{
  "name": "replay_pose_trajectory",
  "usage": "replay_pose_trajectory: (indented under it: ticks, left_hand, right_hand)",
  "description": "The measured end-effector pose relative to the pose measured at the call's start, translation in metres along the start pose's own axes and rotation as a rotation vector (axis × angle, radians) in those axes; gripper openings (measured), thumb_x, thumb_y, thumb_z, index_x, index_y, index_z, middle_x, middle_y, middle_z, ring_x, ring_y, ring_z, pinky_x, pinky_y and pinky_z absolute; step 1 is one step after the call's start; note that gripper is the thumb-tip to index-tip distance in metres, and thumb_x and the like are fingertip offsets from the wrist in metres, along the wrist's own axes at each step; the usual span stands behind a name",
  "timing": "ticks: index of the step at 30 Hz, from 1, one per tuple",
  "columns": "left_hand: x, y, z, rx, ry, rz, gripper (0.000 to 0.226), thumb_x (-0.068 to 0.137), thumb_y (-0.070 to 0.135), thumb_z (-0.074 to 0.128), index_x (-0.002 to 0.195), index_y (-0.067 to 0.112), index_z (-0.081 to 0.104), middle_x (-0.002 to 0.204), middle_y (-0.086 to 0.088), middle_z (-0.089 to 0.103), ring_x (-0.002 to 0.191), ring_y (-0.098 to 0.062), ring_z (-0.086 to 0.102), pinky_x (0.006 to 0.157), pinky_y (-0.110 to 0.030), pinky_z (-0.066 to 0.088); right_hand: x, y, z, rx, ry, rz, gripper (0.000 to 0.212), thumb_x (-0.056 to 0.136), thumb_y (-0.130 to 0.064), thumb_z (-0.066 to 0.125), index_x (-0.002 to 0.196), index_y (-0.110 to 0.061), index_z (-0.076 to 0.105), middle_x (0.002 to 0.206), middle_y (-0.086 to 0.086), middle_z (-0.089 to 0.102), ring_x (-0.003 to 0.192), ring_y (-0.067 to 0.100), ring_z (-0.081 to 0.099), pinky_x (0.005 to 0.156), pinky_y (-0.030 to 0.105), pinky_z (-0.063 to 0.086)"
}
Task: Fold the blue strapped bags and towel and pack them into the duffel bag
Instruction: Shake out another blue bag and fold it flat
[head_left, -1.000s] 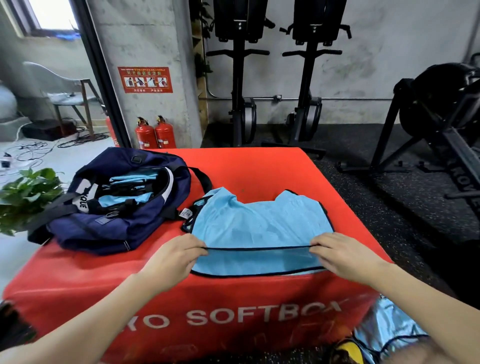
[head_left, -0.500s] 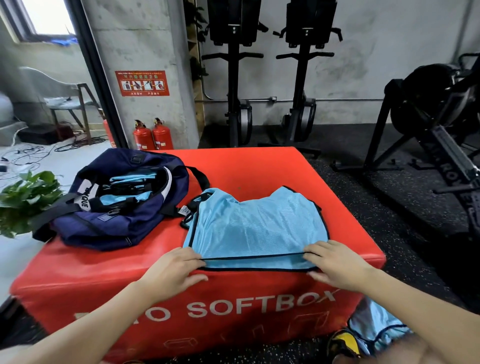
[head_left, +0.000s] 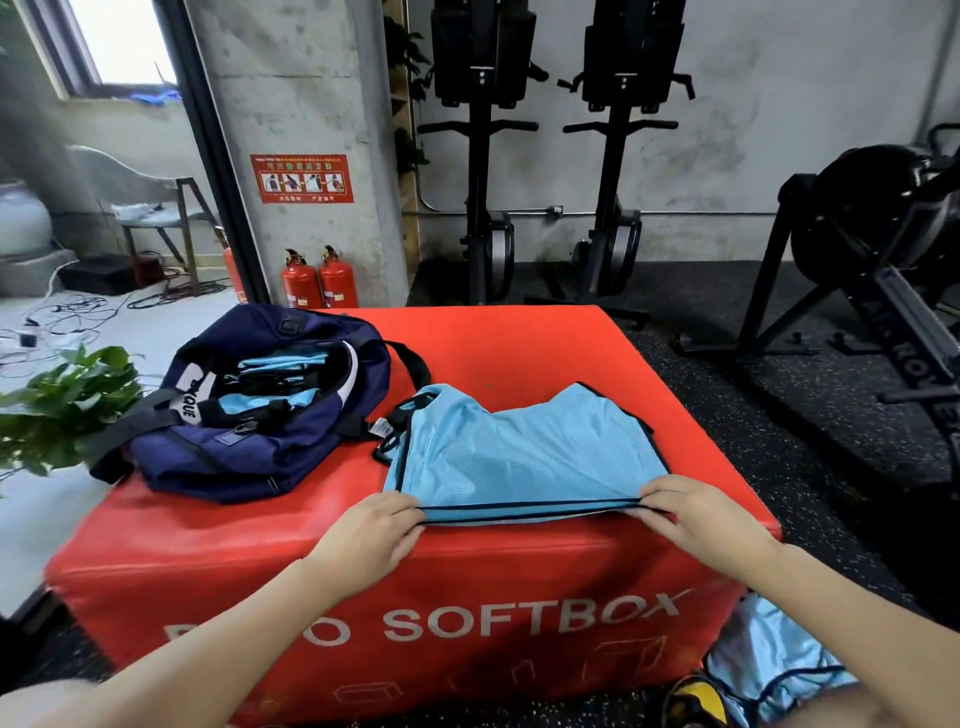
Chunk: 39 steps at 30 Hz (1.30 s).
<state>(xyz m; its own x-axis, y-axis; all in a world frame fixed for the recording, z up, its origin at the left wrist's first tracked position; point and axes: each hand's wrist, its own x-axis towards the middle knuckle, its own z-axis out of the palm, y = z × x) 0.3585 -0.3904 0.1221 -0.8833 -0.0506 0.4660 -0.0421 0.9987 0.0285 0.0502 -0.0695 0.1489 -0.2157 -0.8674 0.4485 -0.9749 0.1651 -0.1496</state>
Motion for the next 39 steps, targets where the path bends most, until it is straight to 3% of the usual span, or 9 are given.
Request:
replay_pose_trajectory:
  ticks: [4,7,10,12,15,18,26,30,39]
  left_hand:
    - [0.008,-0.007,-0.008,-0.025,0.036,-0.083,0.031,0.096,0.035,0.046,0.1,0.025,0.075,0.097,0.016,0.069,0.092,-0.006,0.062,0.082,-0.025,0.04]
    - [0.026,-0.01,-0.032,-0.131,0.086,-0.192,0.017,0.093,0.034,0.06,0.094,0.026,0.074,0.092,0.017,0.068,0.089,-0.004,0.061,0.085,-0.023,0.042]
    - [0.052,-0.012,-0.068,-0.207,0.155,-0.292,0.007,0.087,0.022,0.076,0.093,0.025,0.076,0.09,0.017,0.068,0.088,-0.002,0.06,0.083,-0.008,0.038]
    - [0.075,-0.011,-0.098,-0.211,0.188,-0.325,0.008,0.087,0.022,0.078,0.094,0.023,0.077,0.088,0.018,0.065,0.085,0.0,0.059,0.08,-0.006,0.038]
    - [0.115,-0.008,-0.152,-0.138,0.28,-0.294,0.009,0.088,0.026,0.076,0.09,0.017,0.074,0.083,0.01,0.064,0.08,-0.008,0.057,0.073,-0.019,0.039]
    - [0.152,-0.006,-0.205,-0.108,0.346,-0.272,0.01,0.094,0.024,0.069,0.096,0.014,0.069,0.087,0.007,0.06,0.084,-0.012,0.054,0.077,-0.027,0.04]
    - [0.218,0.018,-0.339,-0.046,0.544,-0.226,0.014,0.099,0.008,0.057,0.108,0.009,0.067,0.099,0.001,0.056,0.094,-0.012,0.049,0.087,-0.025,0.037]
    - [0.235,0.03,-0.395,-0.027,0.616,-0.229,0.012,0.1,0.015,0.057,0.106,0.011,0.067,0.095,0.003,0.055,0.092,-0.015,0.052,0.082,-0.028,0.039]
    - [0.227,0.043,-0.477,0.056,0.619,-0.203,0.023,0.095,0.033,0.066,0.086,0.012,0.069,0.082,0.001,0.063,0.083,-0.022,0.058,0.076,-0.034,0.04]
  right_hand:
    - [-0.001,0.006,-0.011,-0.034,-0.108,0.081,0.017,0.087,-0.033,0.075,0.087,-0.017,0.079,0.094,-0.011,0.068,0.086,0.009,0.067,0.081,0.015,0.044]
    - [0.011,0.006,-0.017,-0.066,-0.233,0.117,0.015,0.09,-0.027,0.073,0.097,-0.014,0.078,0.104,-0.007,0.067,0.098,0.012,0.065,0.091,0.021,0.046]
    - [0.034,0.004,-0.042,-0.03,-0.117,0.181,0.011,0.081,-0.015,0.081,0.092,-0.011,0.079,0.099,-0.003,0.067,0.091,0.014,0.067,0.09,0.032,0.051]
    - [0.053,0.004,-0.066,-0.013,-0.004,0.222,0.017,0.071,-0.004,0.086,0.086,-0.009,0.08,0.093,0.0,0.069,0.086,0.018,0.068,0.09,0.024,0.047]
    - [0.086,-0.005,-0.118,-0.009,0.129,0.284,0.021,0.069,0.004,0.083,0.088,-0.005,0.08,0.092,-0.001,0.066,0.086,0.019,0.065,0.082,0.002,0.033]
    - [0.119,-0.013,-0.175,0.028,0.239,0.322,0.018,0.075,-0.002,0.083,0.093,-0.005,0.08,0.096,-0.001,0.067,0.089,0.018,0.064,0.078,-0.001,0.033]
    - [0.174,-0.058,-0.326,0.087,0.462,0.315,0.021,0.092,-0.026,0.072,0.094,-0.006,0.078,0.099,0.002,0.073,0.094,0.018,0.064,0.088,0.031,0.045]
    - [0.188,-0.074,-0.376,0.093,0.504,0.3,0.018,0.086,-0.022,0.078,0.097,-0.008,0.078,0.104,-0.004,0.07,0.094,0.011,0.061,0.087,0.02,0.038]
    - [0.188,-0.103,-0.448,0.051,0.398,0.227,0.018,0.083,-0.017,0.08,0.1,-0.022,0.078,0.104,-0.01,0.073,0.096,0.005,0.065,0.088,0.021,0.042]
